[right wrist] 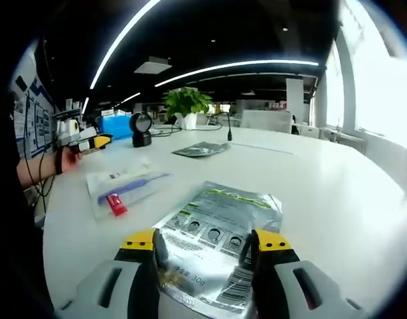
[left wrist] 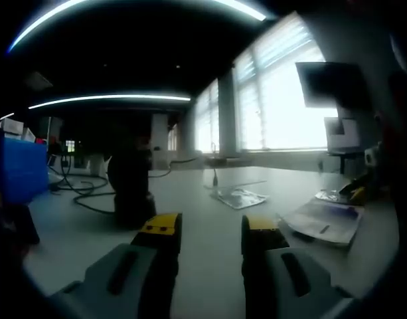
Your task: Clip sheet goods on table flip sheet goods clip sheet goods scan sheet goods put sheet goods back to table
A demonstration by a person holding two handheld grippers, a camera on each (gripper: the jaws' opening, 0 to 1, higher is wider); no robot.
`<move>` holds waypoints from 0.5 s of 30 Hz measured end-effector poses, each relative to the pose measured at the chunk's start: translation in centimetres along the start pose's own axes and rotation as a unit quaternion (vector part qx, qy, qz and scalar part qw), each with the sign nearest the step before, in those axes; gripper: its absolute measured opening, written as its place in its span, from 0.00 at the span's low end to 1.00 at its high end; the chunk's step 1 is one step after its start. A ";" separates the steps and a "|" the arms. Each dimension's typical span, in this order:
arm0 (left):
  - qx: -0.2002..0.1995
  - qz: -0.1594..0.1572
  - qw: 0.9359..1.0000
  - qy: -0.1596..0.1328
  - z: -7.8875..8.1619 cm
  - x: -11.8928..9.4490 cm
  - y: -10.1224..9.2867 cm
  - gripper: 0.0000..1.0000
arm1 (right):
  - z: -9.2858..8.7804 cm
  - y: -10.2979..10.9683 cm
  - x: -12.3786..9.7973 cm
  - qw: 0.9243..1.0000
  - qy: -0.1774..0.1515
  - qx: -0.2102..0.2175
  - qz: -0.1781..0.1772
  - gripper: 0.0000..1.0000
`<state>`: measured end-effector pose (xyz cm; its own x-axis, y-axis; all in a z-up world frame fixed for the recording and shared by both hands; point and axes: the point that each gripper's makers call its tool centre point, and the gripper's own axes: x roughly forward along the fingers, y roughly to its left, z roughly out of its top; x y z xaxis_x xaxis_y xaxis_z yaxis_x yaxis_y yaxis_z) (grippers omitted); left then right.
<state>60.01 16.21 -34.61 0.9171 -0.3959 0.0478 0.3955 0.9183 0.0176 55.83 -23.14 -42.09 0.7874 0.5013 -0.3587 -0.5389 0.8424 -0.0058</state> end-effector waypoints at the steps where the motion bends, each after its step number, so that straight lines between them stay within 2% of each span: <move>1: 0.000 0.000 1.000 0.000 0.0 0.0 0.0 0.28 | 0.0 0.0 0.0 1.000 0.001 0.001 -0.005 0.50; 10: 0.000 -0.002 1.000 0.000 0.1 0.0 -0.2 0.28 | -0.1 0.8 -0.3 0.998 0.012 0.021 -0.058 0.48; 15: -0.003 -0.003 1.000 -0.001 0.1 0.0 -0.1 0.28 | 0.1 1.6 -0.3 0.997 0.016 0.025 -0.068 0.48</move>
<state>59.93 16.11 -34.52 0.9149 -0.4005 0.0501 0.4004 0.9162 0.0128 54.71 -21.94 -41.93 0.8421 0.3758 -0.3868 -0.4113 0.9114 -0.0098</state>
